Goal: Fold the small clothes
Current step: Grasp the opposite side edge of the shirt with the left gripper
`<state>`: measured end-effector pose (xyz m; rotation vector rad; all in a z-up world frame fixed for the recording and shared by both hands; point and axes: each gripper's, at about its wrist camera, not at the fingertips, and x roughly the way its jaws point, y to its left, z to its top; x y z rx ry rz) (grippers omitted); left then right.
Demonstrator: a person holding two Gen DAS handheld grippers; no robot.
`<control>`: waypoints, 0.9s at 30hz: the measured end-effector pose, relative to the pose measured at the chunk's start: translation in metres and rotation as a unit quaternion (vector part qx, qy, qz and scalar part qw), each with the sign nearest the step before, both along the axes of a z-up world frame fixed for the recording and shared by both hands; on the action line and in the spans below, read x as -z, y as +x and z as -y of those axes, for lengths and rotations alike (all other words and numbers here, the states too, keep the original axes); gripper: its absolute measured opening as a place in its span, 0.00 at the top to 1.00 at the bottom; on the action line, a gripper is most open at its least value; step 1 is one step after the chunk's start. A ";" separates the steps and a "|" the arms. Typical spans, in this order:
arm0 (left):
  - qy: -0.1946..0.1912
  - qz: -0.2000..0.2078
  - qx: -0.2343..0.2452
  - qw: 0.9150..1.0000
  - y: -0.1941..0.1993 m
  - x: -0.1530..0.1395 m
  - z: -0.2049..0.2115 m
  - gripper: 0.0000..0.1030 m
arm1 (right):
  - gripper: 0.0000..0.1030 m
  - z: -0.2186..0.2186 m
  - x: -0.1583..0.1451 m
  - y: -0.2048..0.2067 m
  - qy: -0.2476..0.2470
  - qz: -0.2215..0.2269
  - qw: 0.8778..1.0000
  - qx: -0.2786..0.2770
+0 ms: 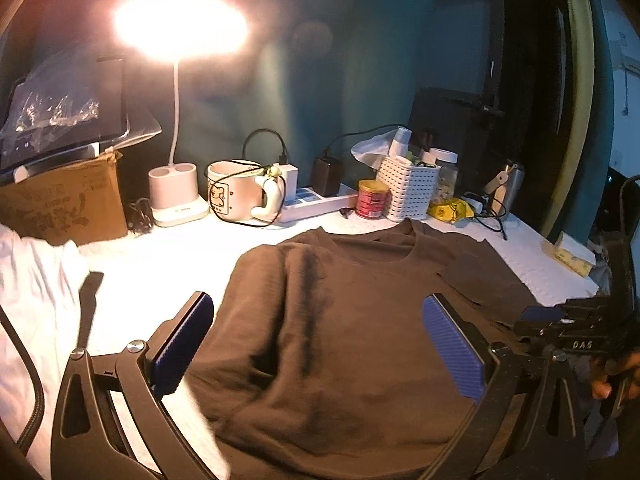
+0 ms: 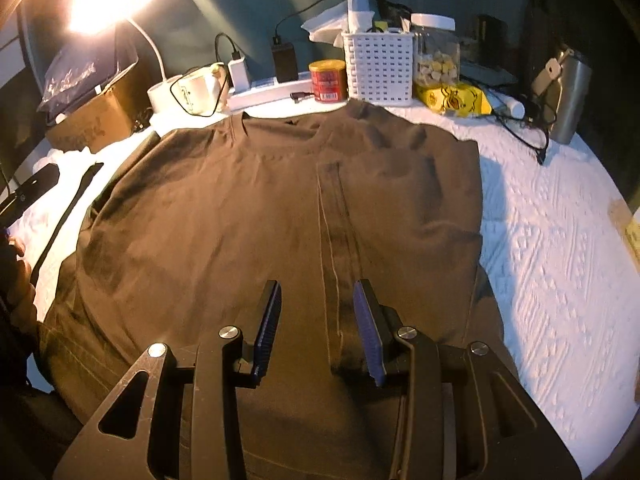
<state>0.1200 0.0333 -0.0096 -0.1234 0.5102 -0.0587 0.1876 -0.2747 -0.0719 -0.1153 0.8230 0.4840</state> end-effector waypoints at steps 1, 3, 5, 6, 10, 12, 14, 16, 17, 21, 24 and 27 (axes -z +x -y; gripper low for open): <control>0.002 -0.001 0.004 1.000 0.002 0.000 -0.004 0.00 | 0.61 -0.002 -0.001 0.001 0.000 0.002 1.000 0.001; 0.003 -0.002 0.010 1.000 0.007 -0.001 -0.010 0.00 | 0.61 -0.006 -0.004 0.003 0.001 0.004 1.000 0.003; 0.004 -0.006 0.015 1.000 0.013 0.000 -0.019 0.00 | 0.61 -0.009 -0.005 0.005 0.000 0.006 1.000 0.005; 0.009 -0.009 0.016 1.000 0.015 0.001 -0.021 0.00 | 0.61 -0.011 -0.006 0.006 -0.001 0.006 1.000 0.007; 0.044 -0.025 0.012 0.999 0.030 0.008 -0.033 0.01 | 0.61 -0.016 -0.004 0.012 -0.007 0.002 1.000 0.012; 0.045 -0.033 0.012 0.998 0.037 0.012 -0.041 0.02 | 0.61 -0.020 -0.003 0.015 -0.012 0.001 1.000 0.014; 0.047 -0.044 0.015 0.998 0.046 0.017 -0.050 0.07 | 0.61 -0.022 -0.003 0.017 -0.013 0.002 1.000 0.015; 0.047 -0.054 0.017 0.997 0.053 0.021 -0.056 0.14 | 0.61 -0.025 -0.004 0.020 -0.016 0.002 1.000 0.017; 0.044 -0.059 0.019 0.997 0.057 0.023 -0.059 0.16 | 0.61 -0.026 -0.004 0.022 -0.017 0.002 1.000 0.018; 0.007 -0.086 0.032 0.996 0.074 0.033 -0.075 0.29 | 0.61 -0.030 -0.004 0.025 -0.021 0.001 1.000 0.020; -0.022 -0.101 0.044 0.994 0.086 0.040 -0.084 0.32 | 0.61 -0.031 -0.004 0.027 -0.023 -0.001 0.999 0.022; -0.035 -0.127 0.052 0.990 0.097 0.051 -0.086 0.32 | 0.61 -0.032 -0.001 0.029 -0.025 -0.005 0.999 0.027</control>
